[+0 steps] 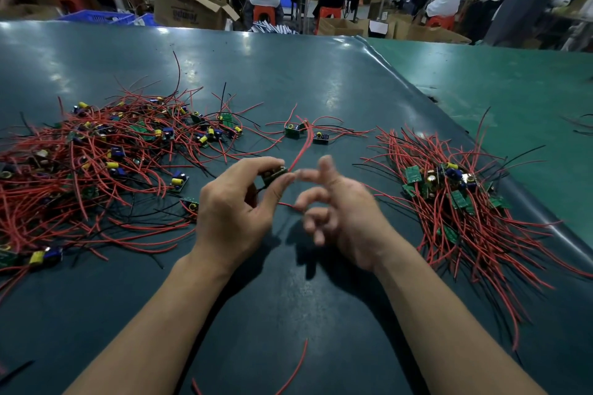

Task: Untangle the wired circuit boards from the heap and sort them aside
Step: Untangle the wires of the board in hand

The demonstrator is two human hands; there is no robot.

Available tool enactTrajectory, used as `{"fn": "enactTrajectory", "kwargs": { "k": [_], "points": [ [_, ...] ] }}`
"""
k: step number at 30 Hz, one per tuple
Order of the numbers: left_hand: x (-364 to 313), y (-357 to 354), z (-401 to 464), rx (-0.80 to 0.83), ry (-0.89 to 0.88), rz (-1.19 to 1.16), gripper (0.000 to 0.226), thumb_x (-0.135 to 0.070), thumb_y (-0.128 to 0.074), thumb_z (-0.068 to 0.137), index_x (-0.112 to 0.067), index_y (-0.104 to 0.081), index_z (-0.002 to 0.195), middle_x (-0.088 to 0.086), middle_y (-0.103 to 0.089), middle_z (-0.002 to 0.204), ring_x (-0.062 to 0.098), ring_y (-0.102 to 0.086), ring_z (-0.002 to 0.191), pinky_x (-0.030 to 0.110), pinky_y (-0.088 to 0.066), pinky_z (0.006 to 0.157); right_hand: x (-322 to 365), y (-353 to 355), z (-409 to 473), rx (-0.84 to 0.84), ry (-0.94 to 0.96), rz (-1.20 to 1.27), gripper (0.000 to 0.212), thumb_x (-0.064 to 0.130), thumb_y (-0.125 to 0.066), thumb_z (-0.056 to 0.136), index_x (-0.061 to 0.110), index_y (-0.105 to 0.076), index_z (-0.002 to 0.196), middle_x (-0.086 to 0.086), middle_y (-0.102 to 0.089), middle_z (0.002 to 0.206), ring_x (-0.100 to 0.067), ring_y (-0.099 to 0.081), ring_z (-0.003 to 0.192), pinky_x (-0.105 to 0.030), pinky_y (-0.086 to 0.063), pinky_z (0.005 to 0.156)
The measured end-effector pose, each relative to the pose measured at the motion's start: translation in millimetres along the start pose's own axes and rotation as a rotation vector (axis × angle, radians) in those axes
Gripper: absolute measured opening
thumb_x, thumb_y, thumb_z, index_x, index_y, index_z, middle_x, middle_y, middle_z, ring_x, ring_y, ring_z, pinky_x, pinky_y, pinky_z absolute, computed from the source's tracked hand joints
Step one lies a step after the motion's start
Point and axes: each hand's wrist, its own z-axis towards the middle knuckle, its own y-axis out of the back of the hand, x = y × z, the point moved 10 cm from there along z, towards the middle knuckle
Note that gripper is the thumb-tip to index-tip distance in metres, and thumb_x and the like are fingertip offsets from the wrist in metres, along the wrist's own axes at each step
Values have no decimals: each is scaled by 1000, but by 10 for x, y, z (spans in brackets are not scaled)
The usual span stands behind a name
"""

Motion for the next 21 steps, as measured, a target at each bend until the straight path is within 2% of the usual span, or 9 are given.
{"fn": "enactTrajectory", "kwargs": {
  "k": [2, 4, 8, 10, 13, 15, 18, 19, 21],
  "points": [
    [-59, -56, 0, 79, -59, -48, 19, -15, -69, 87, -7, -71, 104, -4, -67, 92, 6, -58, 71, 19, -48, 69, -63, -235, -53, 171, 25, -91, 37, 47, -65, 77, 16, -64, 97, -3, -65, 71, -14, -55, 44, -21, -43, 34],
    [-93, -119, 1, 164, -99, -99, 24, -9, -65, 87, -4, -70, 110, 3, -69, 96, 12, -63, 85, 21, -50, 77, -39, -267, -70, 195, 74, -142, 30, 39, -67, 79, 14, -62, 96, -2, -65, 72, -15, -55, 46, -22, -45, 35],
    [-96, -179, 15, 244, -95, -161, 28, -3, -61, 88, -5, -70, 114, 9, -66, 94, 16, -63, 85, 23, -50, 74, -14, -326, -99, 271, 107, -203, 27, 37, -65, 81, 17, -59, 98, 0, -63, 70, -14, -56, 46, -23, -47, 37],
    [-96, -147, 16, 222, -86, -168, 24, -8, -56, 93, -8, -70, 113, 3, -68, 91, 8, -63, 83, 17, -47, 73, -14, -344, -106, 272, 111, -240, 24, 37, -64, 80, 16, -60, 93, 2, -62, 65, -12, -54, 44, -21, -46, 36],
    [-52, -70, 26, 160, -45, -141, 23, -18, -50, 99, -9, -70, 107, -21, -63, 84, -11, -56, 69, 4, -37, 64, -23, -334, -97, 239, 127, -334, 30, 41, -63, 80, 12, -63, 83, 4, -59, 60, -9, -50, 41, -19, -42, 36],
    [-45, -79, 19, 167, -48, -133, 25, -24, -49, 101, -8, -69, 100, -16, -65, 81, -6, -59, 67, 10, -42, 60, -11, -329, -102, 205, 169, -397, 34, 46, -63, 82, 11, -63, 81, 5, -58, 59, -11, -49, 40, -22, -42, 37],
    [16, -126, -2, 216, -12, -84, 31, -29, -46, 100, -7, -67, 94, -2, -65, 68, 15, -60, 57, 34, -49, 54, 136, -267, -128, 81, 341, -627, 28, 51, -62, 87, 24, -61, 92, 12, -58, 63, -16, -54, 44, -26, -45, 46],
    [50, -152, -13, 239, 13, -59, 31, -30, -46, 100, -8, -67, 95, -4, -61, 62, 18, -57, 52, 37, -47, 50, 197, -257, -146, 46, 409, -723, 22, 49, -62, 89, 28, -59, 93, 15, -56, 62, -14, -54, 46, -25, -43, 49],
    [100, -182, -30, 267, 45, 13, 33, -34, -43, 99, -11, -66, 96, -8, -51, 52, 17, -49, 46, 37, -43, 47, 262, -264, -173, 16, 497, -837, 23, 44, -60, 91, 22, -57, 85, 15, -51, 56, -12, -49, 47, -25, -38, 50]
  ]
}}
